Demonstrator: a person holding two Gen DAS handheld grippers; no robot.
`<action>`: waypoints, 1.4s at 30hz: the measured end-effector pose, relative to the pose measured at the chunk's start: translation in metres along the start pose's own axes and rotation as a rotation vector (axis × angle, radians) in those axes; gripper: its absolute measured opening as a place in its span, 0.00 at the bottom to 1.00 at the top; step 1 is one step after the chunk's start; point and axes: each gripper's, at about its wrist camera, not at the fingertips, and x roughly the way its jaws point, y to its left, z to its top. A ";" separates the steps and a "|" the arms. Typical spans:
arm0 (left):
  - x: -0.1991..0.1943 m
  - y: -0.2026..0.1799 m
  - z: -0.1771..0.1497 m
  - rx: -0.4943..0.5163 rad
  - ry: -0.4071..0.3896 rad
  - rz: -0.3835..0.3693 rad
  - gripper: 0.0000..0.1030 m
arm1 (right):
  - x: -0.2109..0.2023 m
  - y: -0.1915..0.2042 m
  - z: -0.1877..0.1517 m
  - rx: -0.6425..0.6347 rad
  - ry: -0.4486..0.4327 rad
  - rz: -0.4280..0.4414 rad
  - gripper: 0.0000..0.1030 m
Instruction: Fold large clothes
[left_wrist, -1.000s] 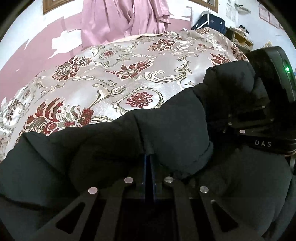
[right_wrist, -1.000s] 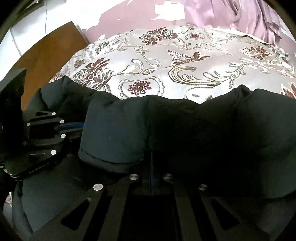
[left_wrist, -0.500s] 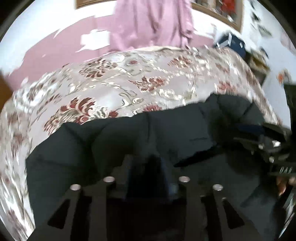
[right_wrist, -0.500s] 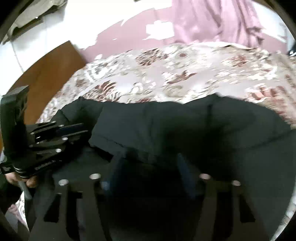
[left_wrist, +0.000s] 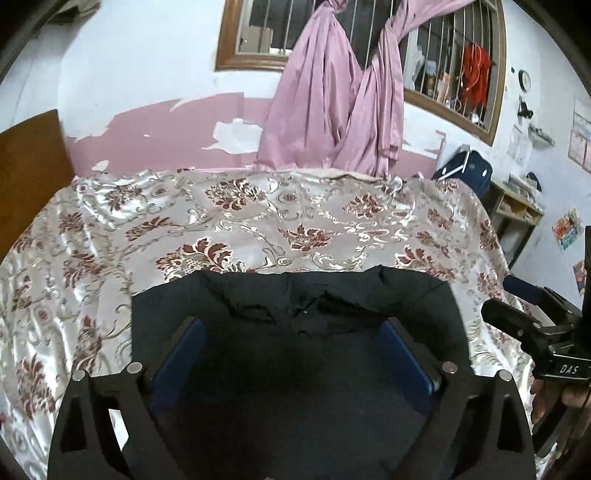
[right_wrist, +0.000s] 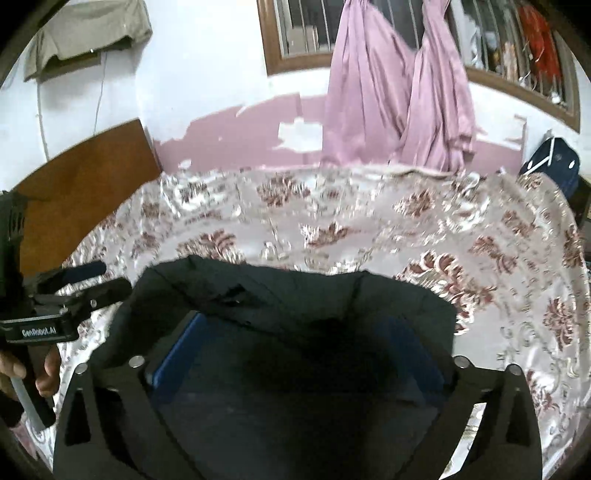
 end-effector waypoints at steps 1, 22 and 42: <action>-0.013 -0.002 -0.003 0.001 -0.016 0.004 0.97 | -0.012 0.002 0.001 0.002 -0.014 0.001 0.98; -0.206 -0.044 -0.074 0.021 -0.145 0.036 1.00 | -0.193 0.038 -0.053 0.020 -0.143 -0.002 0.98; -0.290 -0.053 -0.160 0.059 -0.232 0.085 1.00 | -0.285 0.072 -0.136 -0.009 -0.182 0.003 0.98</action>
